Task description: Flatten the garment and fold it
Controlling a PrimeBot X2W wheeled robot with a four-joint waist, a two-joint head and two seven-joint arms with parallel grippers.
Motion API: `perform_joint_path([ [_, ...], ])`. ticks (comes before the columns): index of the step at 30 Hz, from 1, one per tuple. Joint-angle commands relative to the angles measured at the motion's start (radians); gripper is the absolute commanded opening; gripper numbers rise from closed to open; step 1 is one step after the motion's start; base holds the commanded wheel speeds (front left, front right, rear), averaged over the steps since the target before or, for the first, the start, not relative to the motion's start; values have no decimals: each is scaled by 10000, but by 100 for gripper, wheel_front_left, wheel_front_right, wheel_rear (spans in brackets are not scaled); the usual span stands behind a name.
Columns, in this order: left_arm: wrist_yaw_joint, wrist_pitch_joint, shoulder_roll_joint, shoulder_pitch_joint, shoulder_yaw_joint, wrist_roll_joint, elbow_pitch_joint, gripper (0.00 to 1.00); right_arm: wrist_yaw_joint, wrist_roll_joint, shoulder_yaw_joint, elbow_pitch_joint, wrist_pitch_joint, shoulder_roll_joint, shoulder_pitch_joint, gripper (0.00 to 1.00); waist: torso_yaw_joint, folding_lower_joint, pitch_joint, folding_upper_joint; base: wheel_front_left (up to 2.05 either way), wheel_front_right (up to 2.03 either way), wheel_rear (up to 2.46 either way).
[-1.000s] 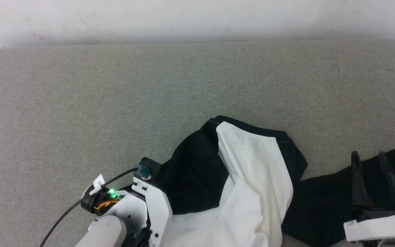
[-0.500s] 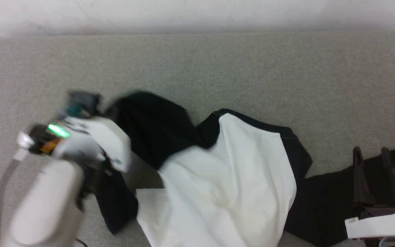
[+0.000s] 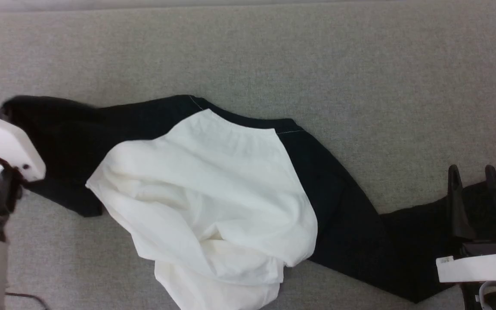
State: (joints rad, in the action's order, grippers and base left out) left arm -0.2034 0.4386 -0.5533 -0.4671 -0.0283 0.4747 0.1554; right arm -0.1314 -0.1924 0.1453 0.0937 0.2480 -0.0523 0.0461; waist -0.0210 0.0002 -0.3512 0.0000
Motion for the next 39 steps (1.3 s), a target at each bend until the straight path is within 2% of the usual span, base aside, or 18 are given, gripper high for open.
perform_joint_path([
  [1, 48, -2, 214, 197, -18, 139, 165, 83, 7, 61, 7, 17, 40, 20, -176, 100, 37, -2, -252, 0, 0, 0, 0],
  [2, 28, -67, 303, 222, -28, 173, 260, 100, 7, 75, -11, 2, 36, 20, -207, 100, 20, -2, -275, 0, 0, 0, 0],
  [8, 0, -554, 564, 138, -33, 241, 624, 100, 7, 138, -110, -82, -14, 20, -329, 100, -130, -2, -172, 0, 0, 0, 0],
  [13, -53, -1484, 921, -33, 564, 732, 10, 100, 7, 146, -126, -161, -31, 20, -291, 100, -224, -2, 307, 0, 0, 0, 0],
  [18, 373, -2588, 1434, 412, 818, 1229, -1521, 100, 7, 41, -143, -303, -30, 20, -91, 100, -252, -2, 928, 0, 0, 0, 0],
  [21, 785, -3724, 1696, 1085, 752, 1108, -2769, 100, 7, -53, -175, -397, -15, 20, 86, 100, -212, -2, 1301, 0, 0, 0, 0],
  [24, 1090, -5055, 1860, 2019, 495, 514, -3695, 100, 7, -111, -208, -460, 0, 20, 321, 100, -172, -2, 1619, 0, 0, 0, 0],
  [28, 966, -6603, 2151, 3511, 209, -645, -4375, 100, 7, -181, -245, -496, 15, 20, 594, 100, -68, -2, 1879, 0, 0, 0, 0],
  [34, 556, -6994, 2619, 5622, -151, -2619, -5075, 100, 7, -223, -312, -474, 13, 20, 840, 100, 77, -2, 2010, 0, 0, 0, 0],
  [39, 368, -7000, 3359, 6545, -238, -3316, -5197, 100, 7, -125, -347, -393, -125, 20, 991, 100, -18, -2, 2086, 0, 0, 0, 0],
])
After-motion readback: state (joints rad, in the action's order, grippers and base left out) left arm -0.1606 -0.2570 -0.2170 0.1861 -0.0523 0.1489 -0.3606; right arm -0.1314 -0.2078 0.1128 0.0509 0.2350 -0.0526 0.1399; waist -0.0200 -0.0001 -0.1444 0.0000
